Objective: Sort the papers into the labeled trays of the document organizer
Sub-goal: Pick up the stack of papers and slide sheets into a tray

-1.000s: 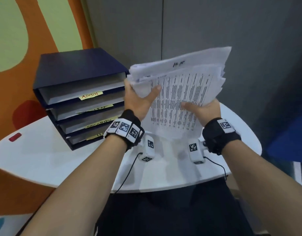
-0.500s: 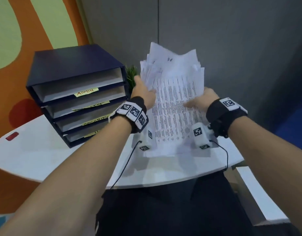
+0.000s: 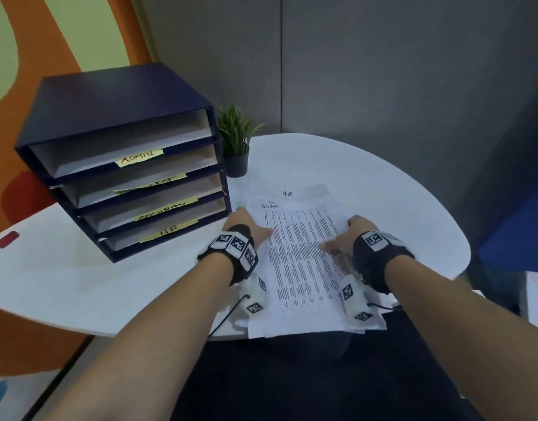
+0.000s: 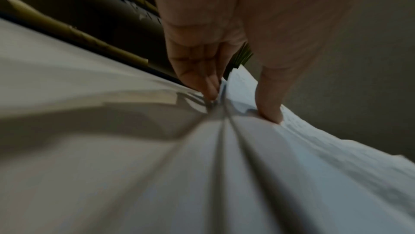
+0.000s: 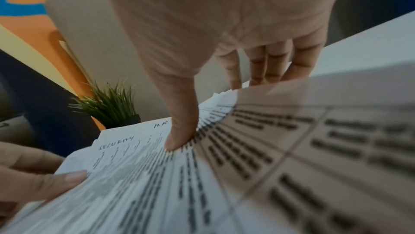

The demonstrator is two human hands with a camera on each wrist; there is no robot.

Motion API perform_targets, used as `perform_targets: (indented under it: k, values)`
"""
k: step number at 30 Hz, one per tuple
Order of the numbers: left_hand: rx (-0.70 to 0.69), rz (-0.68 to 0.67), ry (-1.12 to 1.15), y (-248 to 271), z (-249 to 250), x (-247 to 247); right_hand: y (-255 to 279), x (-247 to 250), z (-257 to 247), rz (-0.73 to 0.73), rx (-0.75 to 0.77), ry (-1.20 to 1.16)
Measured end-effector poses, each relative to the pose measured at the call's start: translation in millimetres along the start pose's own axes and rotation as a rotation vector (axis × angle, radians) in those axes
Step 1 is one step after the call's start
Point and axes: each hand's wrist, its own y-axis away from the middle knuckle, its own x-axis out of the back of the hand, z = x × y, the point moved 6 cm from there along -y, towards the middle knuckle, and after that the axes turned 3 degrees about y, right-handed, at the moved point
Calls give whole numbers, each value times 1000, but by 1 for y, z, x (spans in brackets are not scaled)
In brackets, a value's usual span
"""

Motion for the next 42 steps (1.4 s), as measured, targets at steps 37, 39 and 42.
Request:
perform_targets:
  k: [37, 39, 42]
  values:
    - [-209, 43, 585, 18, -10, 44, 25, 44, -12, 311, 286, -460]
    - [-172, 11, 580, 21, -5, 44, 29, 53, -26, 309, 326, -512]
    - [-83, -66, 568, 27, -3, 39, 36, 66, -44, 310, 384, -519]
